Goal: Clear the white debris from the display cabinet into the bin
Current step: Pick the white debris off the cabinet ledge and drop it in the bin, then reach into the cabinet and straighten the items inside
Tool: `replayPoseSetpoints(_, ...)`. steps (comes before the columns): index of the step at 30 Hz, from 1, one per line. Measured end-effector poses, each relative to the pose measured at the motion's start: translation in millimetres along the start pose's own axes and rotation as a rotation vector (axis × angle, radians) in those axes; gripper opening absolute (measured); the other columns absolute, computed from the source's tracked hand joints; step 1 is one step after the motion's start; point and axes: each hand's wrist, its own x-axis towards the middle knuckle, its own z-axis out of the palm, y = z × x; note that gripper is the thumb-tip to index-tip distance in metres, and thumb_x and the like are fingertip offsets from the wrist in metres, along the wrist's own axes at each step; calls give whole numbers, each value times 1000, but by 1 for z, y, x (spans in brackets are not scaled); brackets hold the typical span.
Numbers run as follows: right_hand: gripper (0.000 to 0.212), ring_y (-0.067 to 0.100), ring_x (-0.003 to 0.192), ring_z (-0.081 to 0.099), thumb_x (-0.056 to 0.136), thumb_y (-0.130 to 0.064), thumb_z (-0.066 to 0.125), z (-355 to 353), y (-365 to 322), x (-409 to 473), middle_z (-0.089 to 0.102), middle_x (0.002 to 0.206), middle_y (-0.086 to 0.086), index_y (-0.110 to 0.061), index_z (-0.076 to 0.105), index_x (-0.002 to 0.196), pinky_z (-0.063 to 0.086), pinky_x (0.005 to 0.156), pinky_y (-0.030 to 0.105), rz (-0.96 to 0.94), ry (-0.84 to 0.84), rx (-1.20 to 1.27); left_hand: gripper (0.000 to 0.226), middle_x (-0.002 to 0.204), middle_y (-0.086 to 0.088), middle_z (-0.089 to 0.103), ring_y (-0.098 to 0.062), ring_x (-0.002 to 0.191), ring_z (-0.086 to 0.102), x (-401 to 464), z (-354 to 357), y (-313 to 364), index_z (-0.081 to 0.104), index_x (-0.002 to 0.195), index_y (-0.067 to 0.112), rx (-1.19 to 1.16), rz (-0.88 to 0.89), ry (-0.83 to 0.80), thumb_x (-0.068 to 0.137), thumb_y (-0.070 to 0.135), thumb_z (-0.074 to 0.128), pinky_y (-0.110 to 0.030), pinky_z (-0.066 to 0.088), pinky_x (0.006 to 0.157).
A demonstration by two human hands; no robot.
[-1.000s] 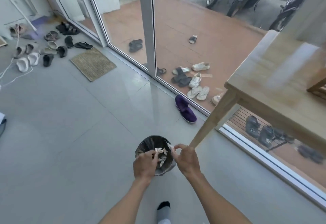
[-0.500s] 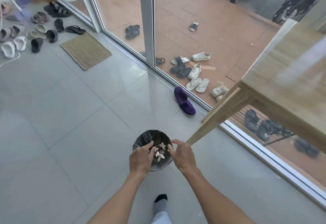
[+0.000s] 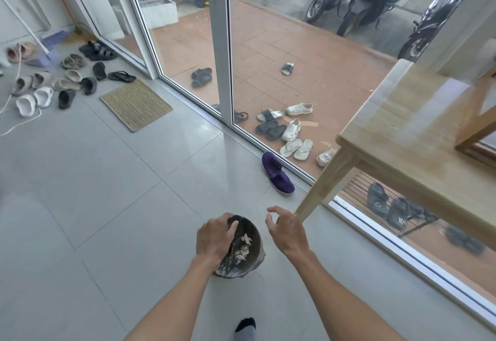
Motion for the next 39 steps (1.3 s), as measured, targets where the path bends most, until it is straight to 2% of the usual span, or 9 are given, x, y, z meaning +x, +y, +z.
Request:
replayPoseSetpoints(10,25,18,75,65,91,-30,62,-117,-35,-4,72,91,5,-21,72,112,53,75,29,-213,96,66,32,81,-3,75,-22,76,70,18,-89,93,66,118,24,-7,218,180,93,42,57,-36,56,71)
replayPoseSetpoints(14,20,11,58,53,89,-26,64,-170,-43,-14,71,75,9,-22,73,107,51,66,28,-261,166,62,30,84,-3,75,-24,80,70,20,-127,144,69,111,23,-20,299,226,92,44,57,-37,57,74)
replayPoseSetpoints(19,27,27,83,70,92,-27,62,-237,-42,-29,75,94,11,-21,68,117,57,80,40,-281,250,50,30,84,-3,75,-26,79,70,13,-151,212,69,104,22,-19,429,274,93,46,55,-35,55,70)
replayPoseSetpoints(24,30,18,64,67,94,-23,61,-293,-12,-55,69,73,6,-19,63,123,56,72,32,-226,353,-9,28,84,-1,75,-20,75,69,-2,-145,273,70,104,25,-68,564,243,92,46,55,-31,52,66)
replayPoseSetpoints(27,29,26,84,72,92,-26,61,-323,12,-68,75,91,13,-20,65,120,56,84,34,-176,409,-32,34,87,0,76,-19,81,70,-13,-135,309,69,108,23,-82,632,206,92,48,53,-33,53,72)
replayPoseSetpoints(32,33,19,100,67,91,-26,60,-371,48,-92,72,116,2,-16,67,121,48,92,26,-110,507,-31,37,88,-1,74,-19,81,69,-25,-119,367,67,113,22,-50,777,160,93,49,50,-33,54,74)
replayPoseSetpoints(35,30,20,80,66,93,-26,59,-392,72,-107,72,90,1,-16,67,121,46,78,25,-57,554,-48,37,82,-2,75,-18,75,70,-28,-107,399,67,113,22,-42,869,139,92,48,51,-37,57,73)
replayPoseSetpoints(37,27,15,64,54,94,-27,58,-405,89,-117,55,66,-8,-19,67,119,40,69,25,-8,590,-59,30,81,-4,75,-22,75,71,-35,-101,419,69,108,22,-63,920,145,93,43,54,-37,55,71)
replayPoseSetpoints(39,26,12,67,49,94,-28,58,-417,105,-126,46,64,-13,-20,66,117,38,69,25,30,628,-70,28,80,-2,75,-23,75,70,-40,-92,436,71,102,22,-79,968,140,92,42,55,-36,55,70)
